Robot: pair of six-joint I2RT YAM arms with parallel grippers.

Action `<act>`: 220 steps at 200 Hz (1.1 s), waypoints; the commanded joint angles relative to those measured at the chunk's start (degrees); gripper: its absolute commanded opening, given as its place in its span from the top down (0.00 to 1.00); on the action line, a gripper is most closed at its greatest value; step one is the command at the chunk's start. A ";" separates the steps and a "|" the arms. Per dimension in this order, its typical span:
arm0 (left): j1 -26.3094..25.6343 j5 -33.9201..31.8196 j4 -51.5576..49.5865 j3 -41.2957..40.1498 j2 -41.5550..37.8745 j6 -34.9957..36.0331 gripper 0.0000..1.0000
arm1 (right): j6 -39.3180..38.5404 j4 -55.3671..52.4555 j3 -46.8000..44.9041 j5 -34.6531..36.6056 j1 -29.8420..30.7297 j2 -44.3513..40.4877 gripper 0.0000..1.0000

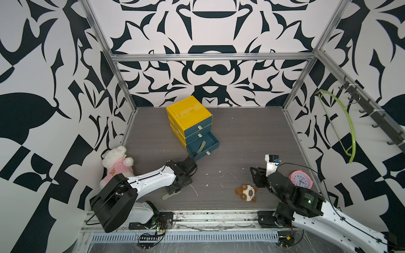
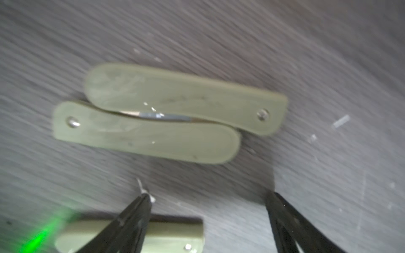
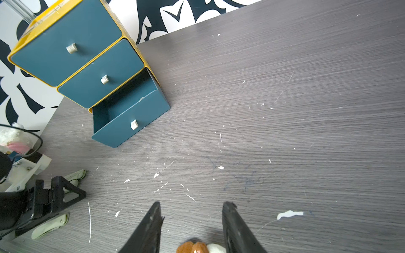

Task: Place the fruit knives into the drawer by color
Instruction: Adjust the fruit knife at the center of the board, then pick up the fruit knife from the center of the board.

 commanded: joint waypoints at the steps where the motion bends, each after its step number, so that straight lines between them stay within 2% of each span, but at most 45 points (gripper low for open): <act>1: -2.72 5.14 -3.90 0.96 1.88 -0.26 0.18 | -0.98 -0.21 1.12 1.66 -0.21 -0.41 0.53; 23: -4.29 3.27 -6.34 5.03 -0.76 2.16 0.16 | -2.51 0.87 1.31 -0.47 -0.18 -0.24 0.53; 51: -4.70 -1.63 -9.84 8.09 -8.55 1.74 0.08 | -7.85 4.55 2.93 -8.99 -0.21 4.25 0.53; 82: -4.62 -8.82 -11.40 10.74 -18.50 1.75 0.03 | -11.61 7.96 6.90 -20.69 -0.22 17.29 0.53; 118: -4.61 -16.55 -11.74 16.08 -26.22 8.29 0.01 | -13.56 12.83 13.23 -31.90 0.01 35.50 0.55; 144: -4.64 -19.63 -12.80 20.82 -28.55 14.32 0.01 | -14.48 13.48 21.15 -33.46 4.14 49.91 0.57; 189: -4.61 -24.08 -7.89 25.17 -33.52 23.16 0.01 | -18.24 8.07 42.59 -35.01 12.74 75.88 0.59; 220: -4.61 -26.19 -3.46 29.03 -35.29 29.78 0.01 | -20.63 3.10 56.67 -35.09 15.41 88.61 0.59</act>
